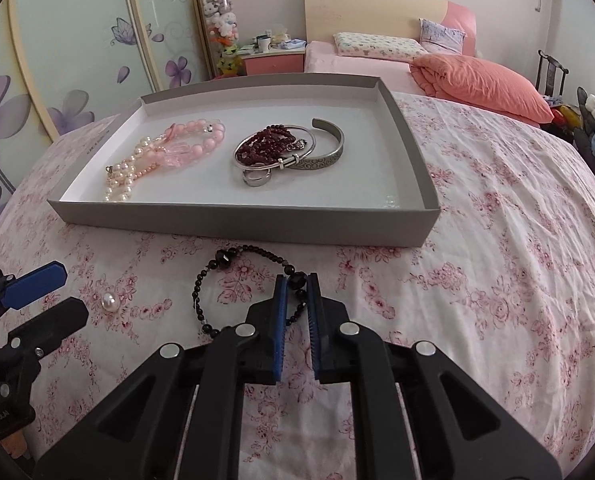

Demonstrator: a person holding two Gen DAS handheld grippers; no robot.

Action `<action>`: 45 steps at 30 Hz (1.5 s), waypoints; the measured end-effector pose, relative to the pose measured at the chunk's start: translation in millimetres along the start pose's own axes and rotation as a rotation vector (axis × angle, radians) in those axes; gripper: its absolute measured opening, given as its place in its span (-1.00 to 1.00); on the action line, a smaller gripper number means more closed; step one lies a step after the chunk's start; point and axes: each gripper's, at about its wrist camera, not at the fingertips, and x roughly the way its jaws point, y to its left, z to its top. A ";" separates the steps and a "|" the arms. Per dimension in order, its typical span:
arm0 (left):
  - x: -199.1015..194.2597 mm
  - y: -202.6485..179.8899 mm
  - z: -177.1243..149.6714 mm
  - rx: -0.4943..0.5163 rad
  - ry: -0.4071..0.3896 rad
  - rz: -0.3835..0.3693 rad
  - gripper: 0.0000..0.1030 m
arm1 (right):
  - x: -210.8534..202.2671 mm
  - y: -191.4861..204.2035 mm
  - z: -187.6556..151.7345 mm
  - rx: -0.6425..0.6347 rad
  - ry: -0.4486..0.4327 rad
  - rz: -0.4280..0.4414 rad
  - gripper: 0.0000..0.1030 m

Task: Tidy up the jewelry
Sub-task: 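Grasp the black beaded bracelet with the right tool while the left tool grasps the loose pearl, then carry the black bracelet and pearl into the tray and open both tools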

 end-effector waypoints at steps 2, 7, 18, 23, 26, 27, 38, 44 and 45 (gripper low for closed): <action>1.7 -0.9 -1.2 0.002 0.007 -0.001 -0.07 | 0.3 -0.5 0.6 0.002 0.002 0.007 -0.79; 4.1 -2.6 -3.3 0.011 0.019 -0.007 -0.07 | -1.1 -2.3 1.6 0.012 0.004 0.031 -0.76; 9.1 -3.9 -3.1 0.004 0.028 -0.008 -0.06 | 2.4 2.1 1.7 -0.024 -0.007 0.003 -0.74; 12.3 -7.5 -2.2 0.006 0.036 -0.008 -0.07 | -0.7 -7.0 -1.0 0.018 -0.009 -0.016 -0.76; 15.8 -9.9 -0.8 0.006 0.045 0.002 -0.07 | -1.1 -11.2 -1.5 0.030 -0.010 -0.019 -0.77; 17.7 -11.0 -0.1 0.006 0.049 0.006 -0.07 | -1.1 -11.5 -1.5 0.029 -0.010 -0.020 -0.76; 30.6 -16.5 2.3 -0.009 0.076 0.077 -0.46 | -1.1 -11.3 -1.5 0.028 -0.010 -0.022 -0.76; 27.8 -13.3 0.1 -0.020 0.077 0.105 -0.69 | -1.3 -11.4 -1.5 0.030 -0.010 -0.020 -0.76; 26.6 -11.1 -0.6 -0.026 0.077 0.109 -0.69 | -1.5 -11.1 -1.7 0.031 -0.010 -0.018 -0.76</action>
